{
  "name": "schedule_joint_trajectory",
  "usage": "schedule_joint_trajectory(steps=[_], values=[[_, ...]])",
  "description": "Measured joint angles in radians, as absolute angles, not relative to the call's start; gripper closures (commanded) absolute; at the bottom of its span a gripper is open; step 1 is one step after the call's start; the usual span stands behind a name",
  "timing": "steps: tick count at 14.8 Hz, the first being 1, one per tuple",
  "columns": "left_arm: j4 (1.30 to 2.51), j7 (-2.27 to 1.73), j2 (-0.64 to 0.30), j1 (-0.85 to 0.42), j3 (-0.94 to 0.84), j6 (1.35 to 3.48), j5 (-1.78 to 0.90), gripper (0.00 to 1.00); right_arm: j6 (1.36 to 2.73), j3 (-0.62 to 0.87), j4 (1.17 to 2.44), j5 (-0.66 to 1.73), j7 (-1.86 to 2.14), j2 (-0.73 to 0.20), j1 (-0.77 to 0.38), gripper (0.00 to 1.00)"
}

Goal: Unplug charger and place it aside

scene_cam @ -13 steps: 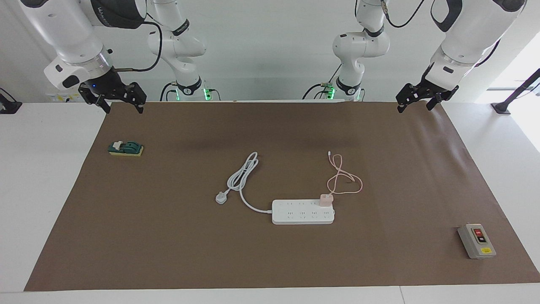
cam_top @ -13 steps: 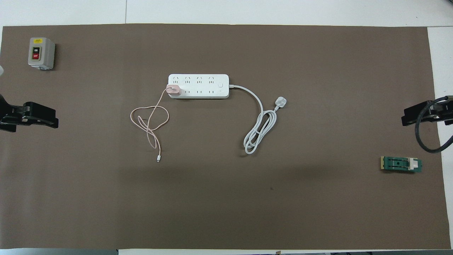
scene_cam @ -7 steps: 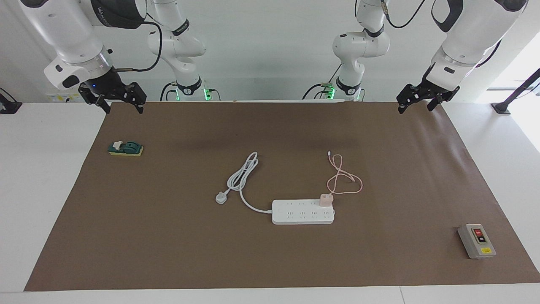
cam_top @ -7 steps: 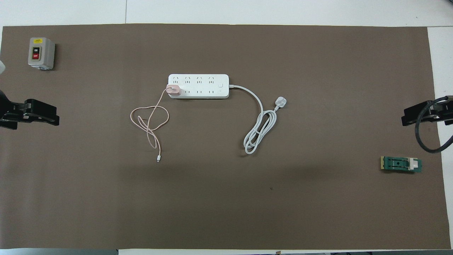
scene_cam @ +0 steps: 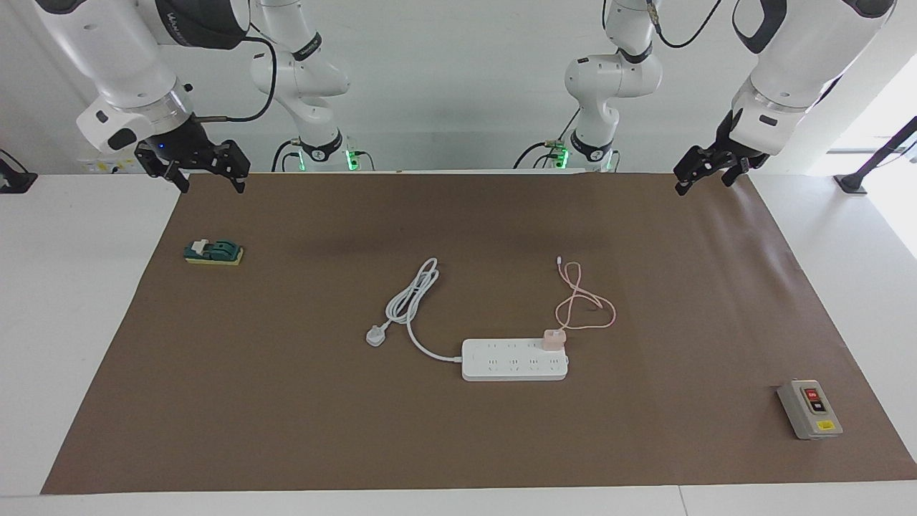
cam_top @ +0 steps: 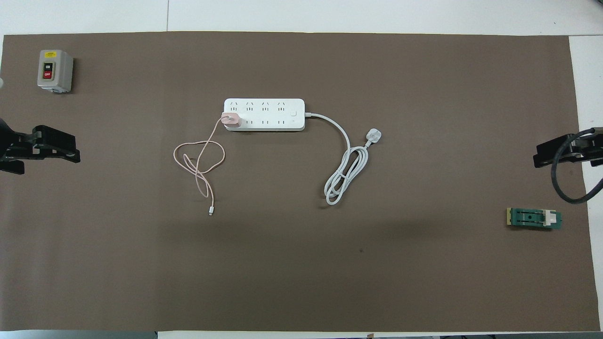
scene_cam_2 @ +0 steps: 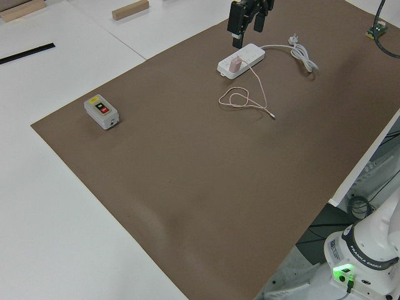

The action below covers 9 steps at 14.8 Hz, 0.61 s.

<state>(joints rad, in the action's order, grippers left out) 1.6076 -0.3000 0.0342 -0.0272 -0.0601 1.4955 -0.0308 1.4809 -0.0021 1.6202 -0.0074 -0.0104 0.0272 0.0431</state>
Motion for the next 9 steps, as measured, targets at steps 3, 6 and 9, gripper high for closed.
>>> schedule_joint_trajectory(steps=[3,6,9], values=[[1.583,-0.551,0.001,-0.072,-0.063,1.508,-0.036,0.00,1.527,0.006,1.681,0.086,-0.178,0.031,0.039,0.00],[1.564,-0.778,-0.051,-0.134,-0.067,1.563,-0.036,0.00,1.592,0.021,1.751,0.182,-0.379,0.022,0.012,0.00],[1.561,-1.011,-0.119,-0.199,-0.068,1.653,-0.037,0.00,1.668,0.024,1.774,0.276,-0.577,-0.033,-0.039,0.00]])
